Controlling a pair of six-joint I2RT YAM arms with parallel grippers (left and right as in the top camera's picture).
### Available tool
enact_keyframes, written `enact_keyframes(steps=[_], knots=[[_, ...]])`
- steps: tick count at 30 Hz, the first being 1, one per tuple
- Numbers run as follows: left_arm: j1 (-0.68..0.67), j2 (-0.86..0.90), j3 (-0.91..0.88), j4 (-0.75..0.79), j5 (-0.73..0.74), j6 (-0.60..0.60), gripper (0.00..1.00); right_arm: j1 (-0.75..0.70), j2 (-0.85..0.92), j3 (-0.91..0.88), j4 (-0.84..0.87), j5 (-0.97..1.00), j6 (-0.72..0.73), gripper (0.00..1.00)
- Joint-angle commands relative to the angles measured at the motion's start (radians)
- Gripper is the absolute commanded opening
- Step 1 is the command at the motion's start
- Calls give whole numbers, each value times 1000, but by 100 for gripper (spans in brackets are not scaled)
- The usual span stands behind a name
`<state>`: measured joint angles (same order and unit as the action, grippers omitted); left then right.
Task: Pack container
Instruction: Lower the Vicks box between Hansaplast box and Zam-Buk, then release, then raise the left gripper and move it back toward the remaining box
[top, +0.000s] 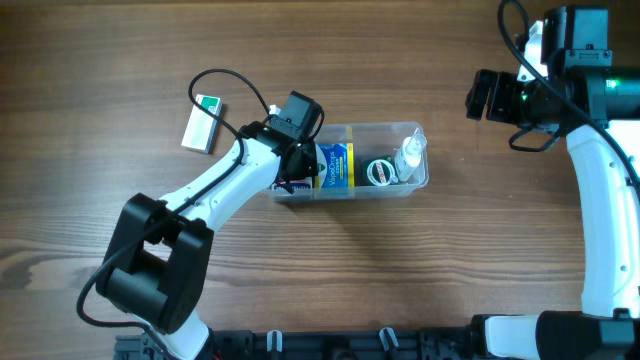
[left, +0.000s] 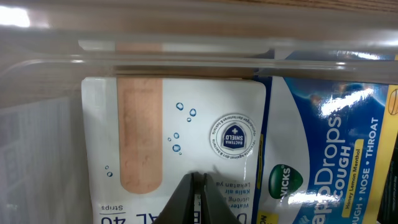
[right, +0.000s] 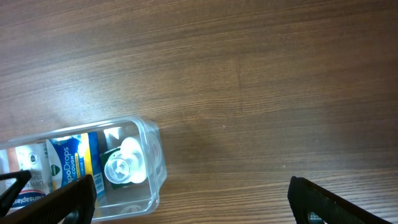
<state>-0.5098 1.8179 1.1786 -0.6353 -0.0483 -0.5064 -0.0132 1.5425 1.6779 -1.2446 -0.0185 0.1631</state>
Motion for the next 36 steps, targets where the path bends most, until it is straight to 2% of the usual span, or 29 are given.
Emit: enact_keyframes(steps=[1, 13, 17, 22, 25, 31, 32, 33, 36], knots=[[-3, 24, 13, 2, -17, 5, 6, 0, -7, 16, 2, 2, 4, 100], [-2, 2, 14, 2, -13, 5, 6, 0, -7, 16, 2, 2, 4, 100], [-2, -64, 22, -1, -13, 16, 6, 0, -7, 16, 2, 2, 3, 100], [-2, -181, 49, -5, -19, 109, 8, 0, -7, 16, 2, 2, 4, 100], [8, -260, 56, -10, -80, 111, 10, 0, -7, 16, 3, 2, 4, 100], [93, -400, 56, -29, -249, 111, 14, 0, -7, 16, 3, 2, 4, 100], [115, -415, 56, -32, -264, 111, 17, 0, -7, 16, 2, 2, 3, 100], [158, -434, 56, -37, -267, 111, 26, 0, -7, 16, 3, 2, 4, 100], [230, -444, 56, -49, -267, 111, 25, 0, -7, 16, 2, 2, 4, 100]])
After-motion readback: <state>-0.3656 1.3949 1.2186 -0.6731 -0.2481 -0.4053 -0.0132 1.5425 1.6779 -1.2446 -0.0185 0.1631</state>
